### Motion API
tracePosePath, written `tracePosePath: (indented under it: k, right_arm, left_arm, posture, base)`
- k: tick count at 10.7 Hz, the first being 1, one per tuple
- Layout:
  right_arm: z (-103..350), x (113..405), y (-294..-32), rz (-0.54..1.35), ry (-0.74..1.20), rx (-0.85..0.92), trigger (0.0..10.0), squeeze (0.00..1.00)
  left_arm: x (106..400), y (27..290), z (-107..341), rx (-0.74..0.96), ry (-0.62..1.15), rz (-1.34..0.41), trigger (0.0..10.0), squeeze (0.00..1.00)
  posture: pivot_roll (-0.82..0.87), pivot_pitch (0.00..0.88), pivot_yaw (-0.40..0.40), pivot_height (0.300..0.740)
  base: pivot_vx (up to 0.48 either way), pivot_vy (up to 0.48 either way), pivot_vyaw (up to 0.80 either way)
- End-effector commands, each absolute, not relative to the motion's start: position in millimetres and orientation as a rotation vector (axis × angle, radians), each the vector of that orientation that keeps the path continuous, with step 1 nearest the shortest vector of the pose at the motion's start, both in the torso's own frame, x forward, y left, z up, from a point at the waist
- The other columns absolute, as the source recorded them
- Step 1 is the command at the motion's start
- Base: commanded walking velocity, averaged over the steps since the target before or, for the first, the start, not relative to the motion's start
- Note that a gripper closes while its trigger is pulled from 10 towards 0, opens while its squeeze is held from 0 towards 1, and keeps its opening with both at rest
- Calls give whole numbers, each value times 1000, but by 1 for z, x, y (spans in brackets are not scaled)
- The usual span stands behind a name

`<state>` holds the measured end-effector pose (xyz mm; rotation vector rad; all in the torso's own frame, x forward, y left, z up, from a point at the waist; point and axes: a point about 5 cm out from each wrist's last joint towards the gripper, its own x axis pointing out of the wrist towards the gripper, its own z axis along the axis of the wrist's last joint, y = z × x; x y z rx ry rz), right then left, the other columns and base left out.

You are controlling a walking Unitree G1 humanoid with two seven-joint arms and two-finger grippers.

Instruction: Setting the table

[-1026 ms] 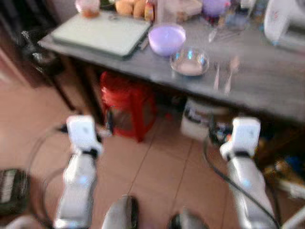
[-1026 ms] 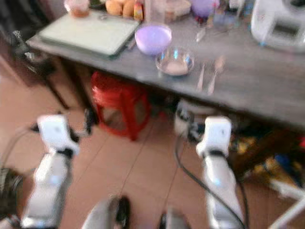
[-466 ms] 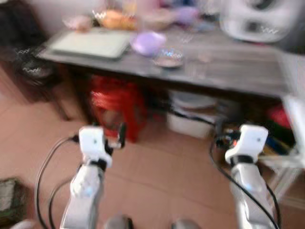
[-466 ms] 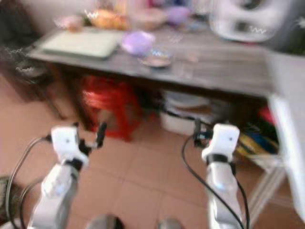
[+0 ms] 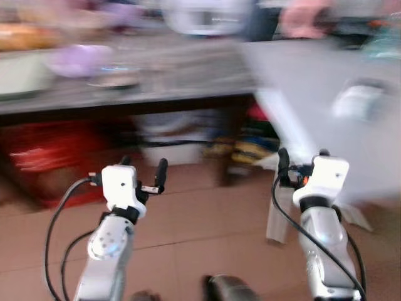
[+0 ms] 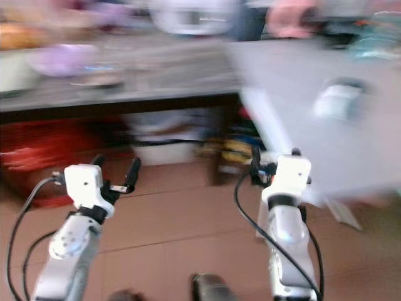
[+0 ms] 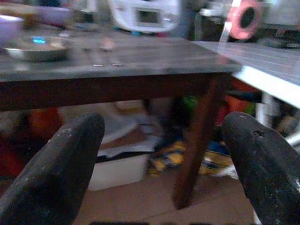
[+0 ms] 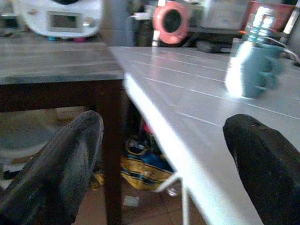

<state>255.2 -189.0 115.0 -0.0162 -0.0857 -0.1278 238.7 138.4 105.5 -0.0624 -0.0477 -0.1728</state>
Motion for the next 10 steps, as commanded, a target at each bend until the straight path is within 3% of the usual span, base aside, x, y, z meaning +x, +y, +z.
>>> tracePosePath:
  k: [1,9,10]
  right_arm:
    - [126,258,-185,-104,-120,1,10000,0]
    - [145,277,-171,-36,-180,-4,10000,0]
    - [149,281,-171,-37,-192,-3,10000,0]
  left_arm:
    - [236,139,106,-70,-45,-176,10000,0]
    - [242,134,113,-53,-60,-180,10000,0]
    - [241,132,113,-42,-60,-184,10000,0]
  posture:
    - [-17,105,5,740]
    - [-14,145,12,740]
    - [-16,144,12,740]
  base:
    - [0,-394,0]
    - [0,-454,0]
    - [341,-334,0]
